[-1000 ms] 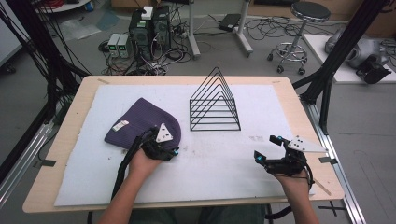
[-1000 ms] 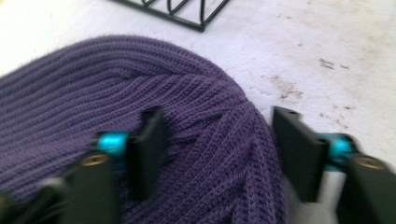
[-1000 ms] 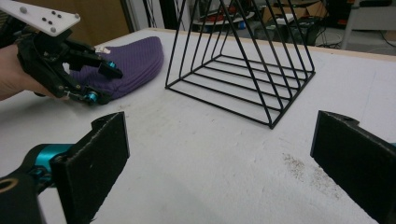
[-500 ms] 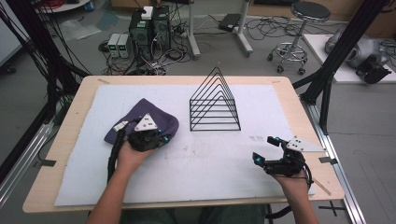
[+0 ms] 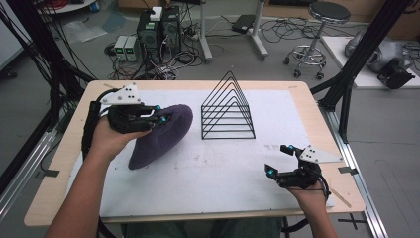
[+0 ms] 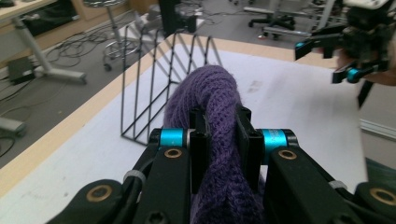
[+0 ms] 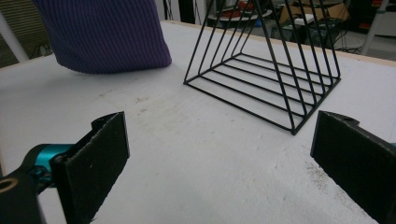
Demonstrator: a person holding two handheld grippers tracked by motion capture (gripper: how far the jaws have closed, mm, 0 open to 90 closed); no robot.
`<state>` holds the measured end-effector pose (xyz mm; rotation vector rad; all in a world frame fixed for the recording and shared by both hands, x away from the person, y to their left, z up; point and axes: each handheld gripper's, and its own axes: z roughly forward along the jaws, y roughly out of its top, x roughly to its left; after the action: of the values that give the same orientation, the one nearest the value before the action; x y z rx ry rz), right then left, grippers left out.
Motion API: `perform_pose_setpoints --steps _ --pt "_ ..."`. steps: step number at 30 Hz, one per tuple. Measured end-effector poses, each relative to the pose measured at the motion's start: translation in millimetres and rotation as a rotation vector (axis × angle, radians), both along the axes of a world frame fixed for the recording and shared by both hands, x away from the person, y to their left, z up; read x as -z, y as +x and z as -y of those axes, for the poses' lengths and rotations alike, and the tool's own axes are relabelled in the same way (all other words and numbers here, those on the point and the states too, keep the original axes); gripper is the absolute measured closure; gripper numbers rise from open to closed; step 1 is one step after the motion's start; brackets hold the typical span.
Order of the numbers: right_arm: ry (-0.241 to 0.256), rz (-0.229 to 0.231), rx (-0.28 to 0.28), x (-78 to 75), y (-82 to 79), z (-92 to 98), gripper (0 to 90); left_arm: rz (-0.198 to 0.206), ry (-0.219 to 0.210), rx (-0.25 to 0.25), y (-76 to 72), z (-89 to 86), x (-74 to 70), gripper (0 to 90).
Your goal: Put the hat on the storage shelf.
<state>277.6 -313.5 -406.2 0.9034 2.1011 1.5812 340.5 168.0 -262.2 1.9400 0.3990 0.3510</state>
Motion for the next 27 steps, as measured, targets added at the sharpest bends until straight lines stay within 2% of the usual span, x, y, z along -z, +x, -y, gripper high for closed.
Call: perform_pose_setpoints --steps 2,4,5,6,12,15,16,18,19,21,24,26,27 --pt "-0.005 0.0 0.0 -1.2 -0.4 -0.8 3.6 0.001 -0.004 0.012 -0.2 1.9 -3.1 78.8" --pt "-0.011 0.001 -0.008 -1.9 0.2 -2.1 3.6 0.0 -0.022 0.05 -0.9 9.3 -14.6 78.8" --pt "-0.017 0.004 -0.013 -2.3 0.9 -3.2 3.6 0.0 -0.022 0.05 -0.9 9.3 -14.6 78.8" --pt "-0.021 0.007 -0.021 -3.1 1.7 -4.5 3.6 0.002 -0.032 0.085 -1.7 15.4 -22.1 78.8" --pt "-0.032 0.017 -0.078 -9.5 10.0 -17.7 3.6 0.008 -0.058 0.186 -3.7 30.3 -34.7 78.7" --pt "-0.035 0.03 -0.12 -15.1 20.3 -30.1 3.6 -0.002 -0.076 0.228 -3.8 36.4 -35.1 78.7" --pt "-0.034 0.041 -0.144 -18.1 25.9 -36.3 3.6 -0.002 -0.076 0.228 -3.8 36.4 -35.1 78.7" --pt "-0.024 0.043 -0.183 -22.9 33.6 -46.0 3.6 -0.008 -0.079 0.262 -4.2 42.6 -34.2 78.7" --pt "-0.025 0.049 -0.217 -26.1 40.1 -53.7 3.7 -0.008 -0.079 0.262 -4.2 42.6 -34.2 78.7" --pt "-0.035 0.06 -0.262 -30.1 49.6 -66.7 3.8 -0.017 -0.09 0.295 -4.4 47.1 -33.9 78.7" --pt "-0.036 0.054 -0.318 -32.8 61.7 -84.1 4.8 -0.021 -0.109 0.325 -4.9 50.5 -34.7 78.6" --pt "-0.03 0.048 -0.365 -33.6 68.0 -97.8 8.3 -0.021 -0.118 0.335 -4.6 51.3 -35.2 78.7" --pt "-0.036 0.055 -0.377 -33.8 69.6 -102.0 16.5 -0.023 -0.126 0.339 -4.4 51.6 -35.4 78.7"
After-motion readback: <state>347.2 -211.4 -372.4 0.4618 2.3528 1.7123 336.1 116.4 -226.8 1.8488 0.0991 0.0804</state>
